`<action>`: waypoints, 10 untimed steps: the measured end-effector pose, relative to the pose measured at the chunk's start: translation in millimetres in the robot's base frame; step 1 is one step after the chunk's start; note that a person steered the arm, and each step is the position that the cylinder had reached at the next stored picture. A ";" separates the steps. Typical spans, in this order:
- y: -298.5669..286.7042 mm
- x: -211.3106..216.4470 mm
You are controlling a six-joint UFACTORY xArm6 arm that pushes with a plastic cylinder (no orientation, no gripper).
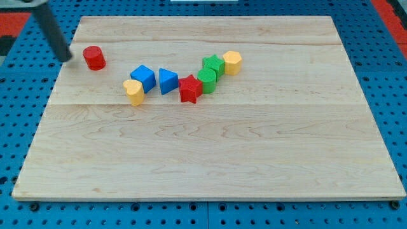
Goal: Place the red circle and yellow hexagon in a diagonal line
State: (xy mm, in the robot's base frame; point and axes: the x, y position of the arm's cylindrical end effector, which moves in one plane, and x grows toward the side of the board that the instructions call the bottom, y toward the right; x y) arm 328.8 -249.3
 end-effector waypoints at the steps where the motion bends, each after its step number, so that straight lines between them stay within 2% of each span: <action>1: 94.6 29.7; 2: 108.2 12.5; 3: 42.1 -43.4; 4: 106.2 -21.6; 5: 165.1 24.2; 6: 188.1 30.4; 7: 176.6 -2.4; 9: 207.2 9.7; 10: 208.9 -5.3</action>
State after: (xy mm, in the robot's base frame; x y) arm 323.5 -40.4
